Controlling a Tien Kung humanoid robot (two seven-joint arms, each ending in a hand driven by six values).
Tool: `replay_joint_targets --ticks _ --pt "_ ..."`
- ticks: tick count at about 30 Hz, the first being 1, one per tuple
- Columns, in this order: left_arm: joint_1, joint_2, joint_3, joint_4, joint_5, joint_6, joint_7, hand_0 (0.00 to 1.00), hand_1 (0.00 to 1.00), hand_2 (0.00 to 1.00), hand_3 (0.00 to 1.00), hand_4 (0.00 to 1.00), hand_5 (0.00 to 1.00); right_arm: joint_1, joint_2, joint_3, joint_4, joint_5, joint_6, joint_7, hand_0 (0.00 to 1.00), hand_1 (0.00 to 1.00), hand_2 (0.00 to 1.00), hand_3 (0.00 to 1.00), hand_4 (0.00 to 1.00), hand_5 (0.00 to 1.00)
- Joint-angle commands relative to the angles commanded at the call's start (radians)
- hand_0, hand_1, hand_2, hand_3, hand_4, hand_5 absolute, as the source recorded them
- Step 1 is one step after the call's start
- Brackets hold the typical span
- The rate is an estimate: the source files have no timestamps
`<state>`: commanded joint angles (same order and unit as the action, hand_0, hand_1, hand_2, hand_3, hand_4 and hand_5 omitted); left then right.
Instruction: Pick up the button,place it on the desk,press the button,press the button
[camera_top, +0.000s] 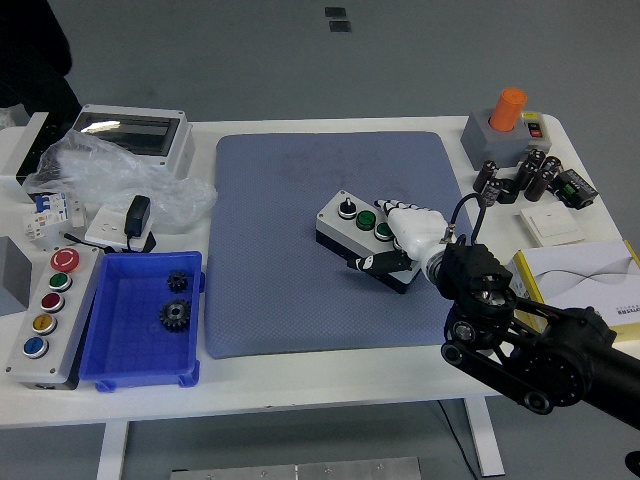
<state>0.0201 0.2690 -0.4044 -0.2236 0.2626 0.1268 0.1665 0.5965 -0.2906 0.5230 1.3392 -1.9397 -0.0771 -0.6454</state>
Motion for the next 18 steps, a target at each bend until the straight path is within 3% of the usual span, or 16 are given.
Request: replay_joint_targets --ticks 3,4,9,10,15,16,18 --pt "0.000 0.000 0.000 0.000 0.001 0.000 0.000 0.669 0.698 0.622 0.644 0.655 0.352 0.002 0.000 -0.007 0.000 -0.006 -0.005 0.000 0.700 0.728 0.742 0.998 0.998 0.477" --pt "0.000 -0.001 -0.001 0.000 0.001 0.000 0.000 0.669 0.698 0.622 0.644 0.651 0.347 0.003 0.000 -0.012 0.000 -0.009 -0.009 0.000 0.420 0.526 0.512 0.769 0.827 0.265" --pt "0.000 -0.001 -0.004 -0.001 0.006 0.000 0.000 0.669 0.698 0.622 0.644 0.651 0.347 0.005 0.000 -0.024 0.000 -0.018 -0.023 0.000 0.420 0.526 0.512 0.769 0.827 0.265" --pt "0.001 -0.001 -0.005 -0.001 0.006 0.000 0.000 0.668 0.697 0.622 0.644 0.649 0.345 0.005 -0.001 -0.026 0.000 -0.019 -0.025 0.000 0.239 0.407 0.426 0.593 0.686 0.209" --pt "0.000 -0.002 -0.009 -0.002 0.011 0.000 0.000 0.668 0.697 0.622 0.644 0.649 0.345 0.008 -0.001 -0.031 -0.001 -0.026 -0.038 0.000 0.239 0.407 0.426 0.593 0.686 0.209" --pt "0.000 -0.002 -0.010 -0.002 0.012 0.000 -0.001 0.669 0.698 0.622 0.643 0.648 0.345 0.009 -0.001 -0.032 -0.001 -0.027 -0.041 0.000 0.194 0.383 0.409 0.569 0.664 0.122" --pt "0.000 -0.002 -0.010 -0.002 0.012 0.000 -0.001 0.669 0.698 0.622 0.643 0.648 0.345 0.010 -0.002 -0.034 -0.001 -0.027 -0.046 0.000 0.194 0.383 0.409 0.569 0.664 0.122"
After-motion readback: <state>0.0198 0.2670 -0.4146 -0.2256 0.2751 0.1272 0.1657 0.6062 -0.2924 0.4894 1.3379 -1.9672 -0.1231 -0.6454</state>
